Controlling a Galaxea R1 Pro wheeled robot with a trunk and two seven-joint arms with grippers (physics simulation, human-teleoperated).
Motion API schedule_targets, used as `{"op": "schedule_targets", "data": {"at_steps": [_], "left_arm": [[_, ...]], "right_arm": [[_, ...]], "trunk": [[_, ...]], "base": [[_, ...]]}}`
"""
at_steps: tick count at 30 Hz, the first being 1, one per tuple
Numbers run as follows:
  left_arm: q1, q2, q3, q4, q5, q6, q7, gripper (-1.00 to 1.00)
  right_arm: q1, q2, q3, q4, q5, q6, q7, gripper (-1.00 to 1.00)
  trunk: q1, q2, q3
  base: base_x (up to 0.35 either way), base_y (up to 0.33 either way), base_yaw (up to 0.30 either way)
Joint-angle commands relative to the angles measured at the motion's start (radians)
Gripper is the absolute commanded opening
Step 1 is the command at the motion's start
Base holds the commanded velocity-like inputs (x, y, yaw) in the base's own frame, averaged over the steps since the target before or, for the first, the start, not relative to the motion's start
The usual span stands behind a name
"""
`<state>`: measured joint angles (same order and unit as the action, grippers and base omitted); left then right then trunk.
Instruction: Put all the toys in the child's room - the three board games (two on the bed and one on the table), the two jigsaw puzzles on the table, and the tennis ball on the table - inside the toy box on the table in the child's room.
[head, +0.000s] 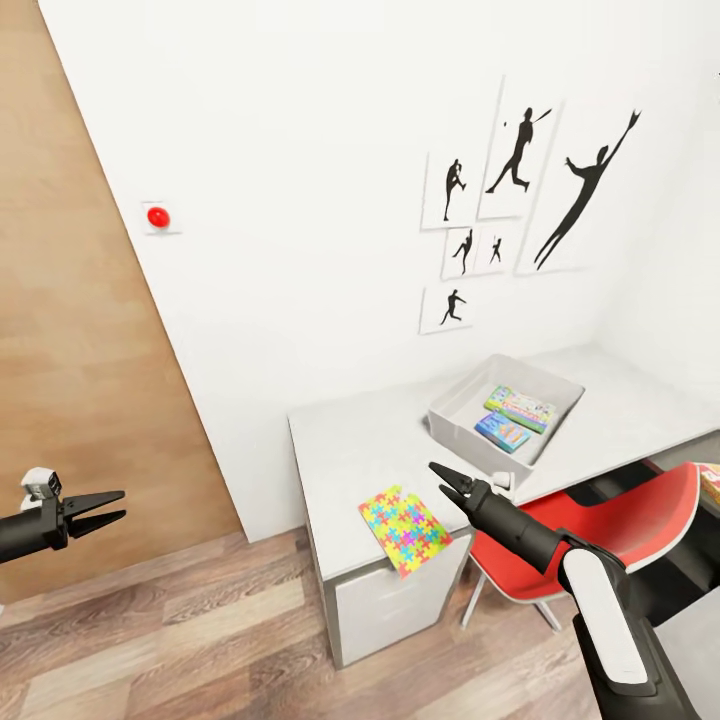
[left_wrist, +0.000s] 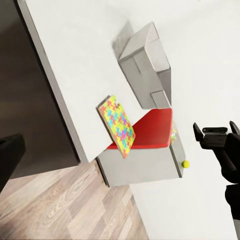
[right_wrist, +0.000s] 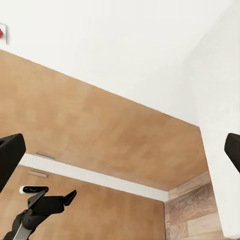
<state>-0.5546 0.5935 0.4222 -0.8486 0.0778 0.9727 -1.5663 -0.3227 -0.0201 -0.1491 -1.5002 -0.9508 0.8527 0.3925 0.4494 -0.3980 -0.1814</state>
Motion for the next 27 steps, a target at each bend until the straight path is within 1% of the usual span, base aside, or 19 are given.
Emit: {"op": "schedule_targets", "data": {"at_steps": [1, 27], "left_arm": [[-0.001, 0.000, 0.000, 0.000, -0.001, 0.011, -0.004, 1.00], [-0.001, 0.000, -0.001, 0.000, -0.003, 0.012, -0.004, 1.00]], "right_arm": [[-0.001, 0.000, -0.002, 0.000, 0.003, 0.005, 0.005, 1.00], [0.004, 0.000, -0.001, -0.002, 0.003, 0.005, 0.006, 1.00]], "trunk": [[0.001, -0.002, 0.000], [0.001, -0.002, 0.042]], "base": [[0.000, 0.000, 0.000], [0.000, 0.000, 0.000]]}}
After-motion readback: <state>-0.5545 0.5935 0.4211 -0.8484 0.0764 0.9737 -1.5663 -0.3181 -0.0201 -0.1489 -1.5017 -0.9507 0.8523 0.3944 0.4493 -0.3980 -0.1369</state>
